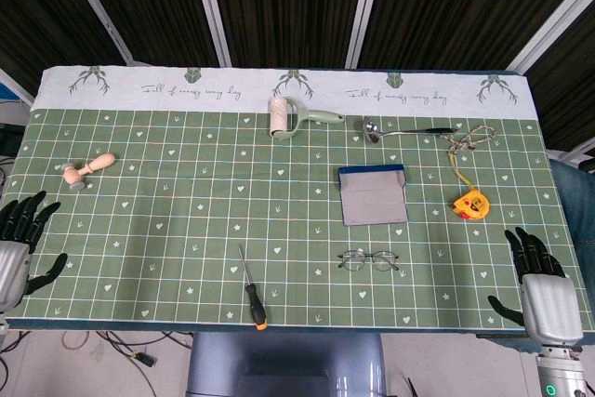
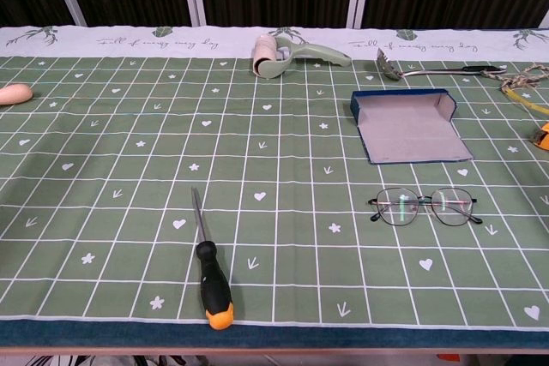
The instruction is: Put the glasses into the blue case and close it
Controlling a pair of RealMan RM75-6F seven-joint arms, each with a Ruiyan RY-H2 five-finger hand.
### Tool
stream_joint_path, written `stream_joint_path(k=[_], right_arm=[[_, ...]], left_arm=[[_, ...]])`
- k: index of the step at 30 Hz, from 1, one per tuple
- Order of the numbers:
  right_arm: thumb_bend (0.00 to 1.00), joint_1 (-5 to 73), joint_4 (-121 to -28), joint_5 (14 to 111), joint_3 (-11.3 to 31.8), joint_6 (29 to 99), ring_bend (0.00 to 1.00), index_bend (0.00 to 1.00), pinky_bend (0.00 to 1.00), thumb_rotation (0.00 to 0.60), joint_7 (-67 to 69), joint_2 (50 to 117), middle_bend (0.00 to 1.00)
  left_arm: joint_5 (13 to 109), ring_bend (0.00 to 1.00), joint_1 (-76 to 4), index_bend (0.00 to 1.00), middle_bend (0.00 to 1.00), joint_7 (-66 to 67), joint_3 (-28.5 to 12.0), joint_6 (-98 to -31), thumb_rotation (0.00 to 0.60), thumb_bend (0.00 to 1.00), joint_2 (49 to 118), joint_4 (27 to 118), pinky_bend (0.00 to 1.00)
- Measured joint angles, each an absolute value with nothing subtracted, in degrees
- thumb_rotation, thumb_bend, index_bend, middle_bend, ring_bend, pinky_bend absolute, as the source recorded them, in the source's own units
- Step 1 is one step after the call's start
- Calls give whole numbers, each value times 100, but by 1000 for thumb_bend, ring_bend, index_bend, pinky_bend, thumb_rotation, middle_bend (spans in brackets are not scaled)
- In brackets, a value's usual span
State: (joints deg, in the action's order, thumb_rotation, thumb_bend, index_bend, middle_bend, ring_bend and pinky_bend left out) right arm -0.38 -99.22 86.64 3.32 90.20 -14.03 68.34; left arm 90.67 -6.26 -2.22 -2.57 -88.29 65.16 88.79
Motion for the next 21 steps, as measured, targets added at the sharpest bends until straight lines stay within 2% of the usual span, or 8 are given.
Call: stream_joint_path(k=[21], right_arm=[[117, -20, -10022, 8617, 288, 8870, 107, 56, 250, 600, -1229, 6784, 76]], left_arm=[[8975, 0, -618, 95, 0, -144, -260, -8800, 600, 312, 6513, 8941, 0]])
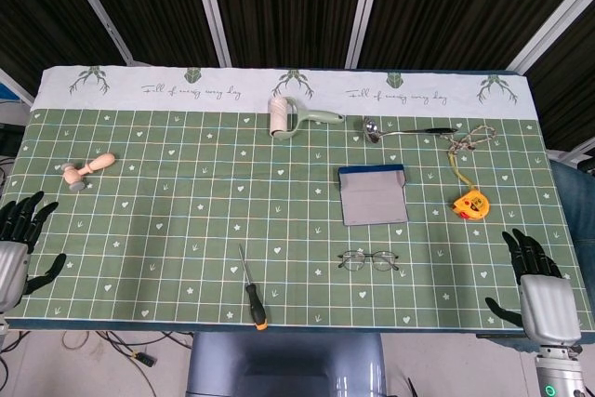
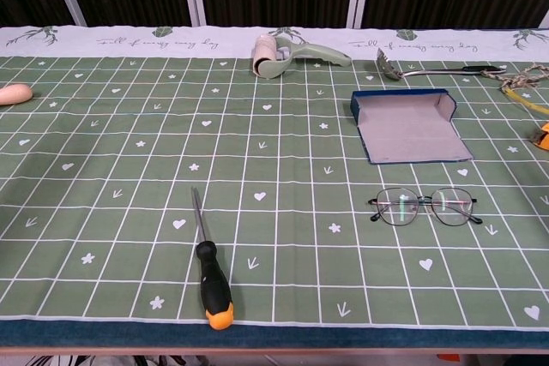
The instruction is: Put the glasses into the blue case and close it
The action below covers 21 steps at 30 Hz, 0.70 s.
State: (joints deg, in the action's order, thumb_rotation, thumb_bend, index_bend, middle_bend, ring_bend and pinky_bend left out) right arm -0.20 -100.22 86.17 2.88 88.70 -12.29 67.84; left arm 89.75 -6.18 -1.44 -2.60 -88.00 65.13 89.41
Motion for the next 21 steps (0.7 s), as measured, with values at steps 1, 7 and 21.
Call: stream_joint_path(k=[1, 7, 21], right_arm=[[117, -16, -10040, 8618, 279, 8846, 107, 56, 250, 600, -1142, 6772, 76], [109, 13, -10072, 8549, 250, 8697, 106, 102, 250, 600, -992, 6756, 76], [168, 974, -10488, 7486, 495, 6601, 108, 213, 250, 600, -551, 6320, 76]], left_arm=[[8970, 0, -616, 95, 0, -144, -261, -8801, 600, 312, 6517, 8936, 0], [8869, 0, -635, 95, 0, -183, -291, -8732, 600, 312, 6537, 8969, 0], [8814, 0, -615, 95, 0, -323, -278, -8701, 600, 312, 6470, 9083, 0]])
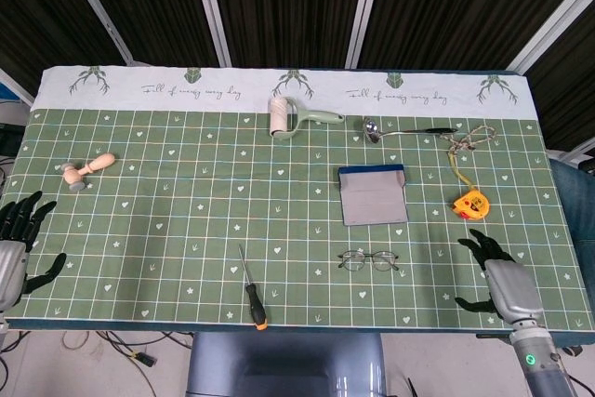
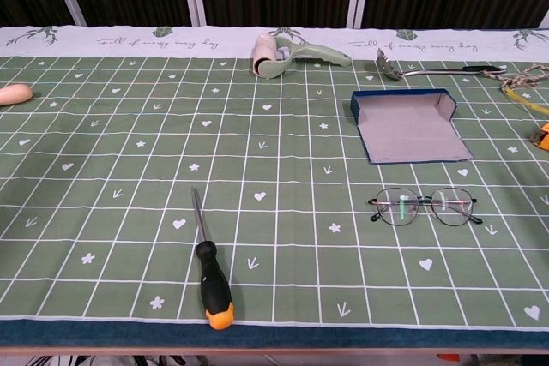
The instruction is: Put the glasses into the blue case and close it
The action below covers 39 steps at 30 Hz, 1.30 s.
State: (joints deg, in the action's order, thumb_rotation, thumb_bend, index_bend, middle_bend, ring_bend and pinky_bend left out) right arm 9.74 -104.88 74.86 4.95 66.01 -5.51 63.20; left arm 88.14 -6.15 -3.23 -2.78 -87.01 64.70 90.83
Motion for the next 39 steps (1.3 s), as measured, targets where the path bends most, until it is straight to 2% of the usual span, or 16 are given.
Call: stream_joint_path(k=[4, 10, 17, 25, 39], right_arm=[[196, 1555, -10606, 6677, 690, 5815, 107, 249, 250, 600, -678, 6347, 76], [238, 2181, -10558, 5850, 889, 5462, 108, 297, 250, 600, -1170, 6902, 77], [244, 2554, -10325, 5379, 957, 5602, 107, 365, 250, 600, -1895, 7625, 78], [245, 2873, -9722, 5328, 893, 6200, 107, 429, 250, 600, -2721, 8464, 77], [272, 3103, -9598, 4962, 895, 6306, 107, 474, 250, 600, -3022, 8839, 77]], left_arm=[[8781, 0, -609, 95, 0, -332, -284, -8695, 600, 312, 6463, 9120, 0], [8766, 0, -603, 95, 0, -305, -288, -8696, 600, 312, 6459, 9147, 0], [8722, 0, -608, 95, 0, -293, -298, -8661, 600, 312, 6449, 9165, 0], [8687, 0, -604, 95, 0, -279, -317, -8661, 600, 312, 6437, 9201, 0], [8641, 0, -611, 95, 0, -225, -332, -8627, 600, 312, 6430, 9250, 0]])
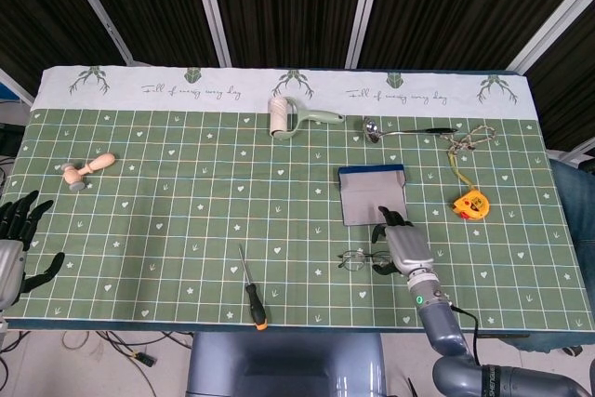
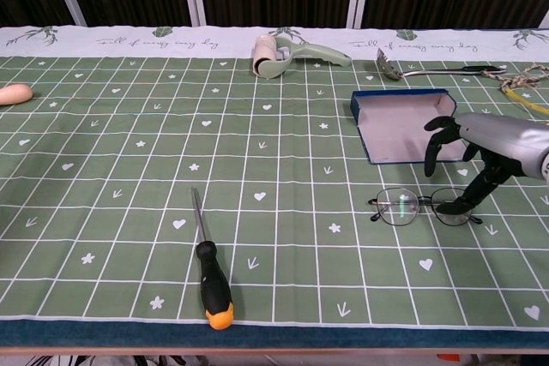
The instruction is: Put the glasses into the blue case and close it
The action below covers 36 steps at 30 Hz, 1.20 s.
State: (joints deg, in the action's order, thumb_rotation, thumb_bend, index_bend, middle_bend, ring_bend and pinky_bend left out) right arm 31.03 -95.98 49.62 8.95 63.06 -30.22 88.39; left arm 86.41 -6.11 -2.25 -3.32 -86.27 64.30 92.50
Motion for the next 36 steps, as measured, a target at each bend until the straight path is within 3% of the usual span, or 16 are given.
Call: stream_joint_path(k=[16, 36], right_arm=[[354, 3211, -9228, 4811, 929, 6531, 108, 538, 250, 600, -3177, 9327, 78], [424, 3223, -9165, 4802, 895, 6426, 108, 580, 250, 600, -3054, 9319, 78]], left_arm=[[8594, 0, -616, 94, 0, -252, -356, -8606, 600, 312, 6399, 9300, 0], [8540, 0, -608, 94, 0, -205, -379, -8606, 600, 312, 6405, 9347, 0]])
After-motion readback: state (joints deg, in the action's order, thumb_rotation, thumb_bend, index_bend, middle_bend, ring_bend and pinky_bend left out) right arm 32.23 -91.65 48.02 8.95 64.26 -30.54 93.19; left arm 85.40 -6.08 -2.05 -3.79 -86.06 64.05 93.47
